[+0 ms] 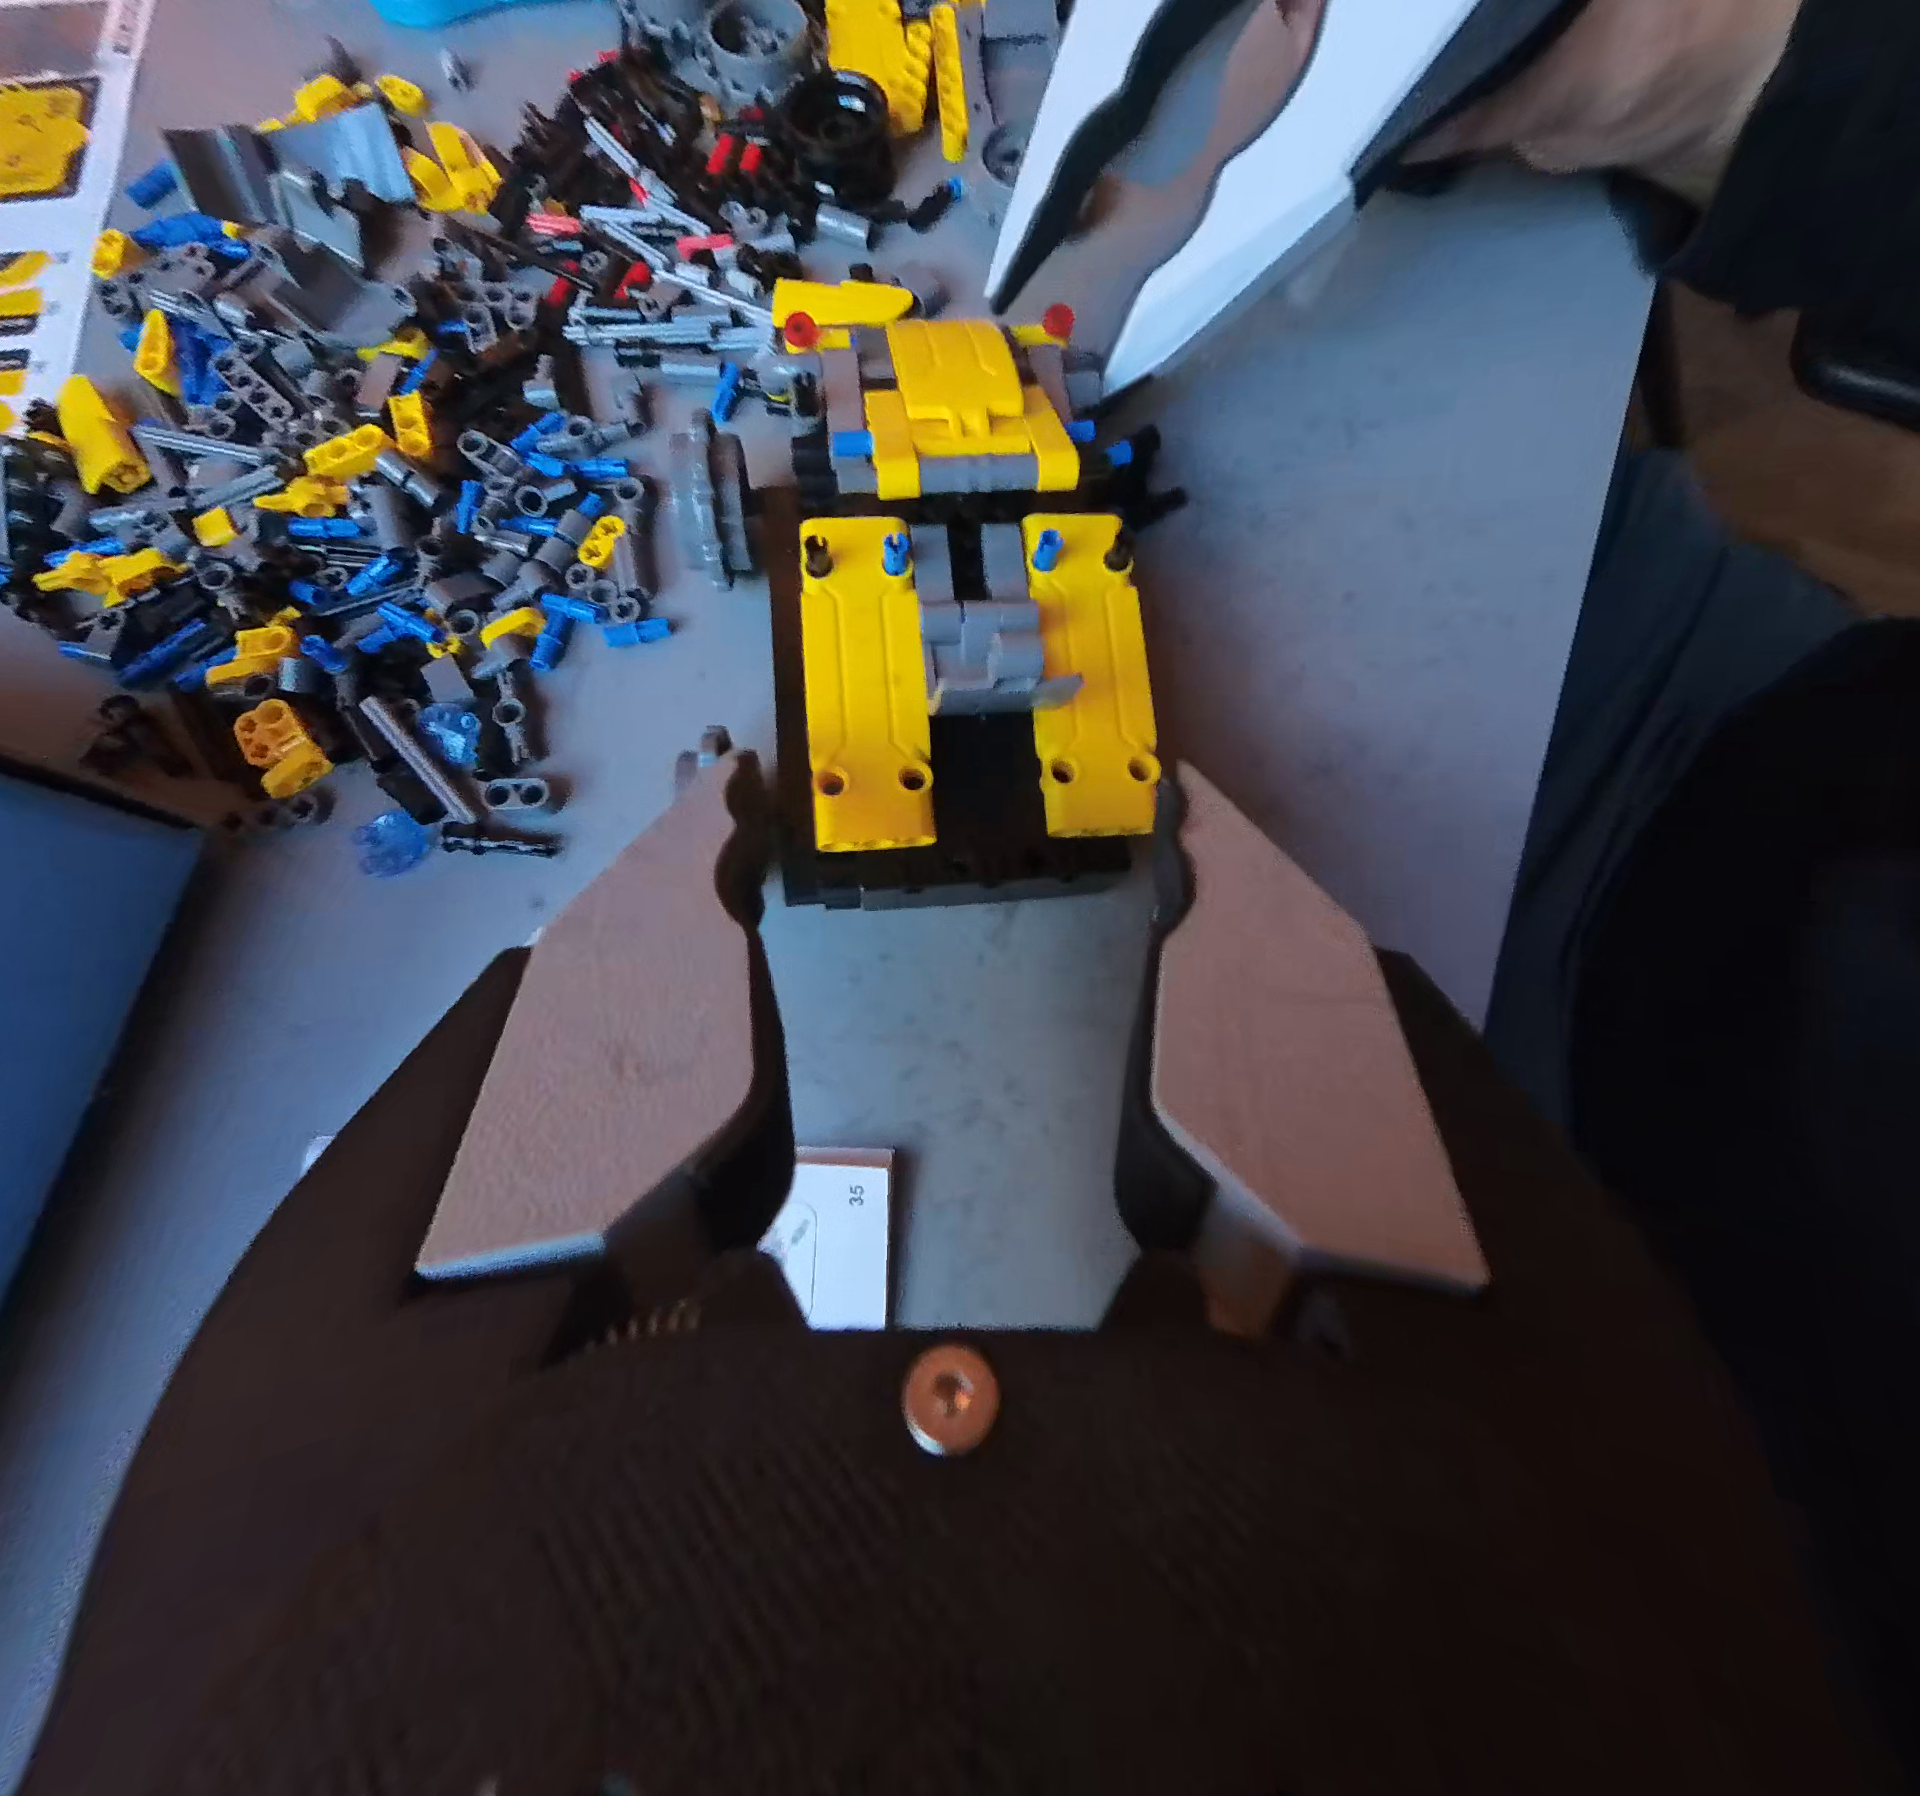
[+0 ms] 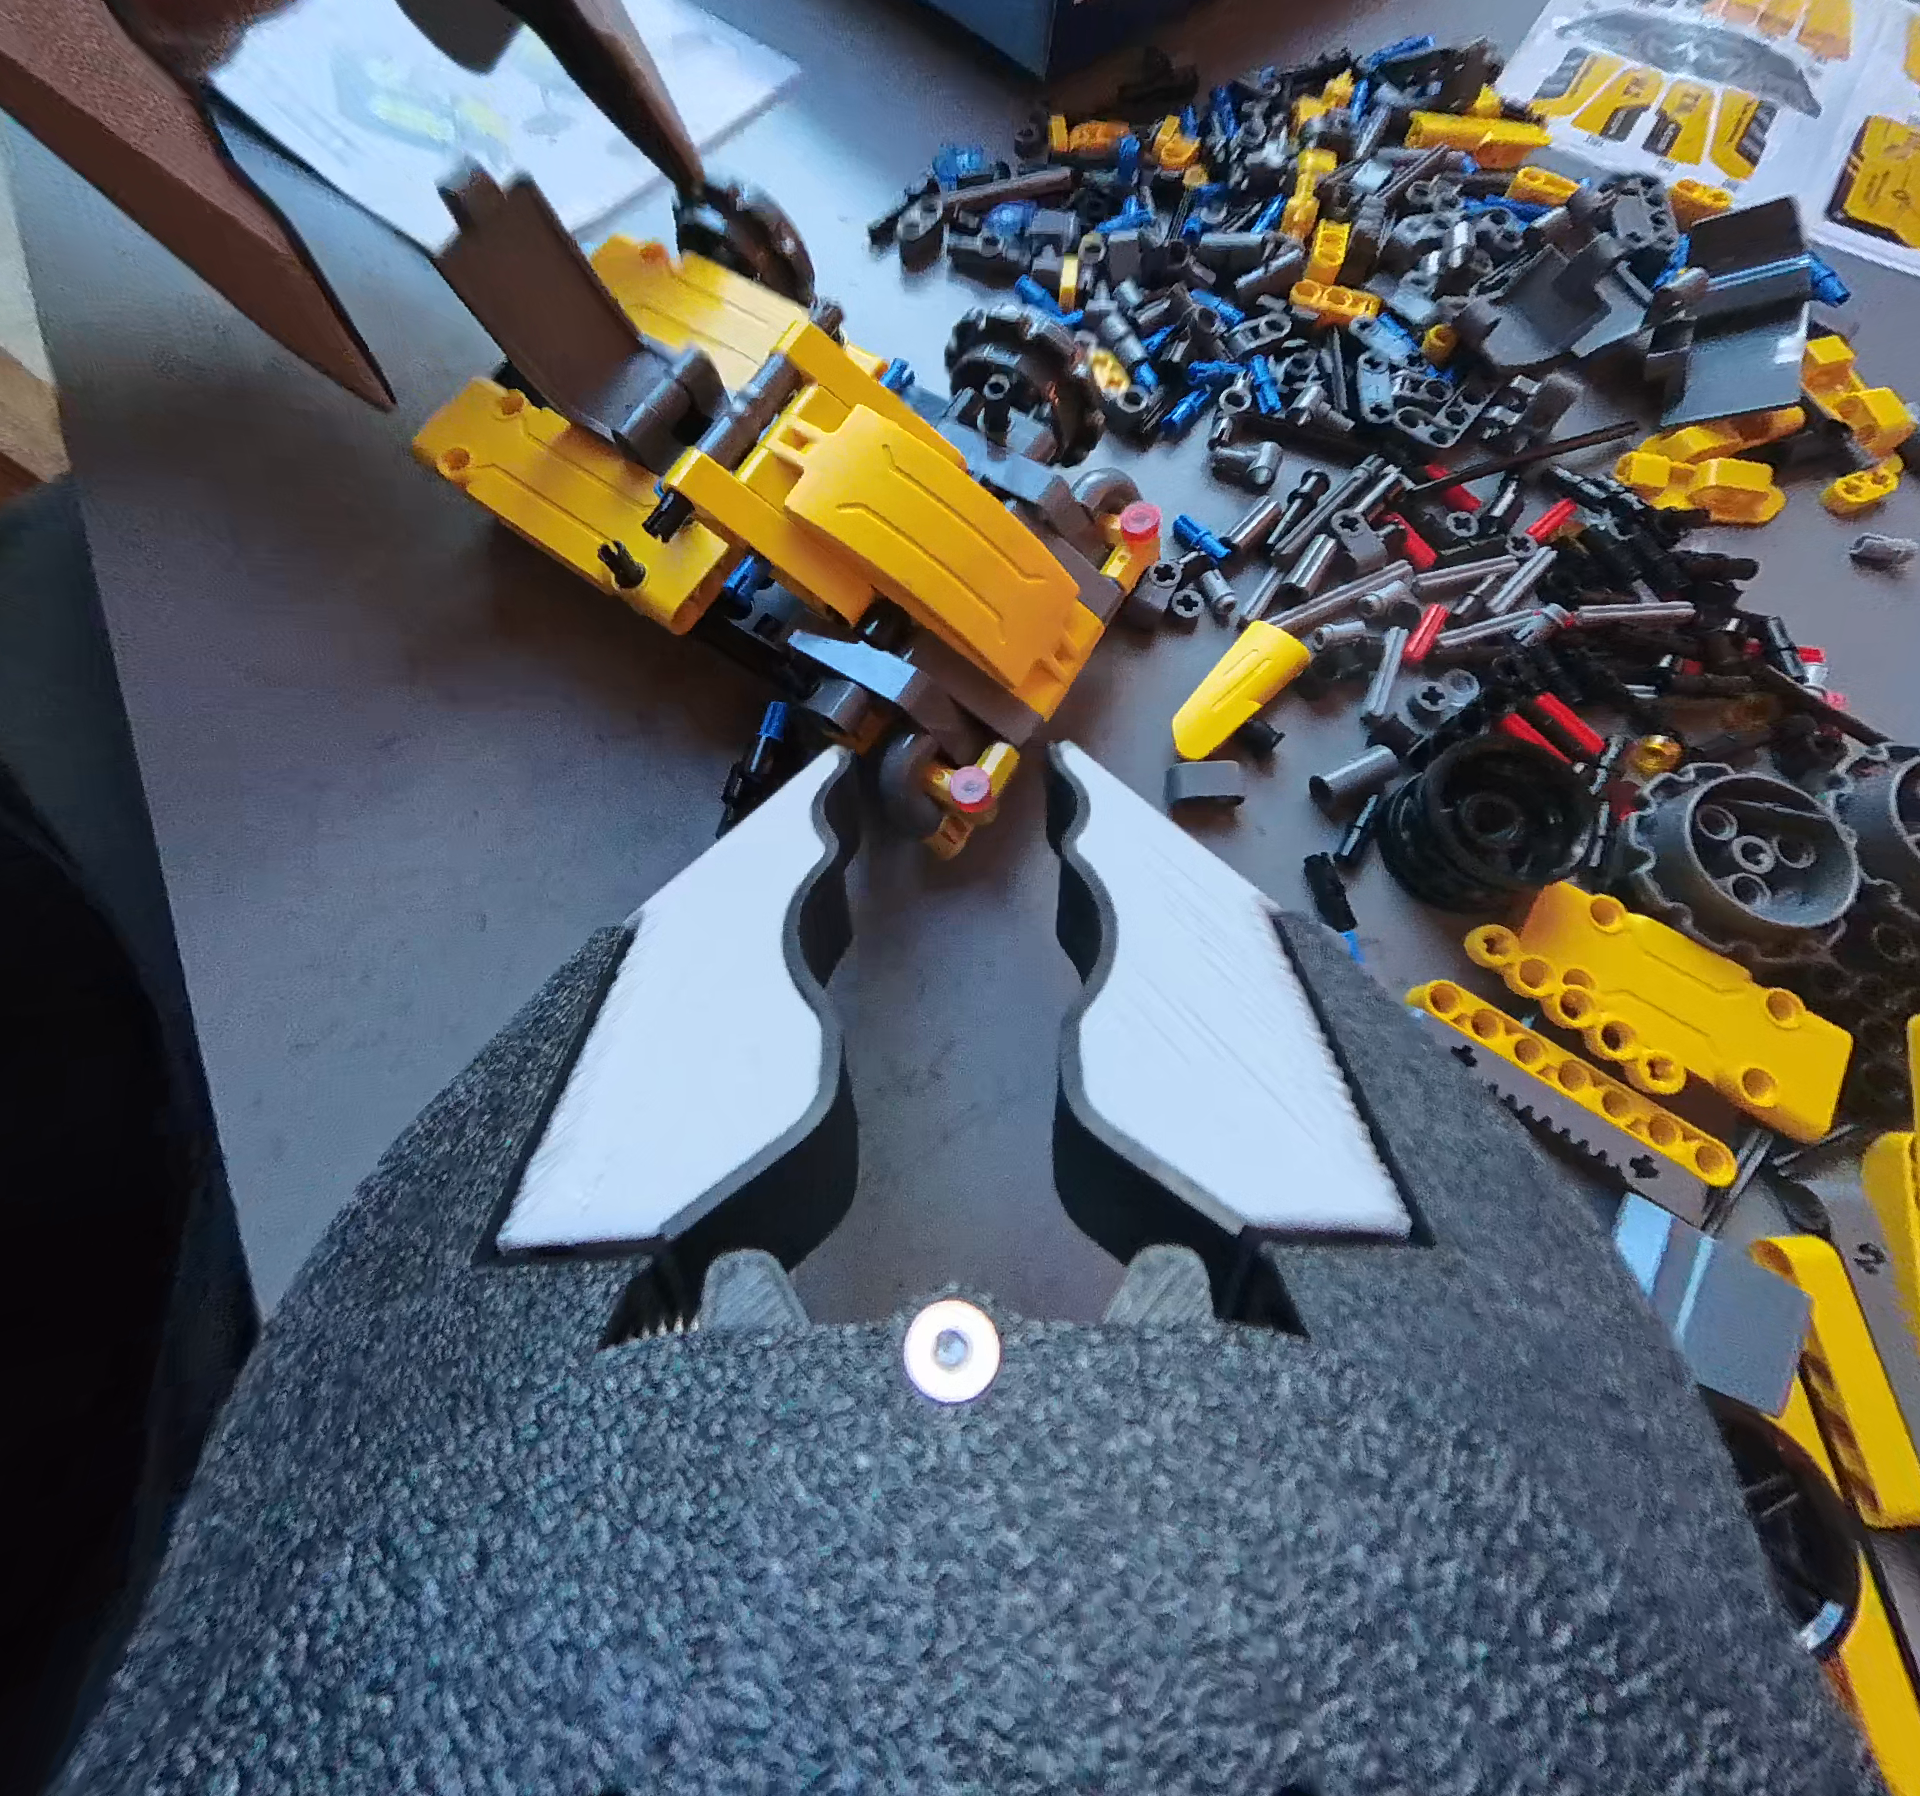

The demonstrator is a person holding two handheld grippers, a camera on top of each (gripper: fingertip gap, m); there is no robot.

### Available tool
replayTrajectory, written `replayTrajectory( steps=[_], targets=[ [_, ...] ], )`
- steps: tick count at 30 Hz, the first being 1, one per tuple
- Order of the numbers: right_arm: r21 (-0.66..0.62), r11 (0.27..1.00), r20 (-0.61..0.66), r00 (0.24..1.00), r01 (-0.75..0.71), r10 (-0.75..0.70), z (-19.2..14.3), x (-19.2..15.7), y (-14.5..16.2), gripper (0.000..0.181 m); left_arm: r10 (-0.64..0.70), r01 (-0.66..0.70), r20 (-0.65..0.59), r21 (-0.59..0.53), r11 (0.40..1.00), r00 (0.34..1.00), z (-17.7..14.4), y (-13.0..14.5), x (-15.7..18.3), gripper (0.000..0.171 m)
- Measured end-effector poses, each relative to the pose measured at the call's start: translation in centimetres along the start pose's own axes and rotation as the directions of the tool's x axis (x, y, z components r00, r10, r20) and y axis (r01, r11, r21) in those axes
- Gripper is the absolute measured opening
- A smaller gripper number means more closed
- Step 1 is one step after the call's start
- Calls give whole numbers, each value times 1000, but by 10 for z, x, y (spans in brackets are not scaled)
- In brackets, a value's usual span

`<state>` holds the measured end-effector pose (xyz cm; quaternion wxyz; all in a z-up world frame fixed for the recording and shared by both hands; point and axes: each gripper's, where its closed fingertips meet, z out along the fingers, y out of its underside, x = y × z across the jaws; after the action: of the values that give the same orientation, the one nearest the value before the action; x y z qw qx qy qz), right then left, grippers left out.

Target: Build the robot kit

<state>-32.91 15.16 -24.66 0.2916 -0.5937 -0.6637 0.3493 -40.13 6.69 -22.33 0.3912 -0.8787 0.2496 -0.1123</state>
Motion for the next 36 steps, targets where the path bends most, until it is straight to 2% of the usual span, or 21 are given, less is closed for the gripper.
replayTrajectory(
  steps=[4, 7, 11, 15, 17, 20, 23, 28, 36],
  targets=[
    [0, 1000, 3, 1000, -18, 18, -4, 3, 3, 36, 42, -43, 73, 6, 999, 996, -1, -10, -1, 83],
    [-25, 1000, -1, 1000, -12, 12, -4, 3, 8, 37, 85, -78, 114, -69, 995, 990, 13, -2, -4, 84],
    [-53, 998, 9, 1000, -23, 23, -1, 3, 12, 36, 75, -66, 96, -91, 994, 993, 22, 0, 0, 87],
    [-103, 992, 68, 994, -74, 81, 3, 1, 17, 31, 135, -110, 111, -205, 972, 985, 35, 17, 3, 88],
    [-110, 991, 89, 992, -74, 84, 4, -1, 17, 19, 149, -123, 112, -208, 970, 982, 38, 16, 4, 87],
    [-99, 993, 75, 994, -71, 78, 6, 2, 14, 18, 140, -113, 112, -220, 969, 984, 38, 16, -2, 86],
    [-66, 994, 89, 992, -84, 89, 6, 2, 8, 18, 111, -93, 68, -226, 970, 992, 34, 15, -5, 85],
    [49, 985, 184, 971, -167, 156, -2, 0, -13, 15, -70, 48, -116, -185, 982, 991, 23, 6, -9, 85],
    [53, 988, 179, 975, -146, 134, 3, -4, -17, 18, -104, 69, -196, -174, 982, 975, 19, 4, -13, 85]
  ],
)
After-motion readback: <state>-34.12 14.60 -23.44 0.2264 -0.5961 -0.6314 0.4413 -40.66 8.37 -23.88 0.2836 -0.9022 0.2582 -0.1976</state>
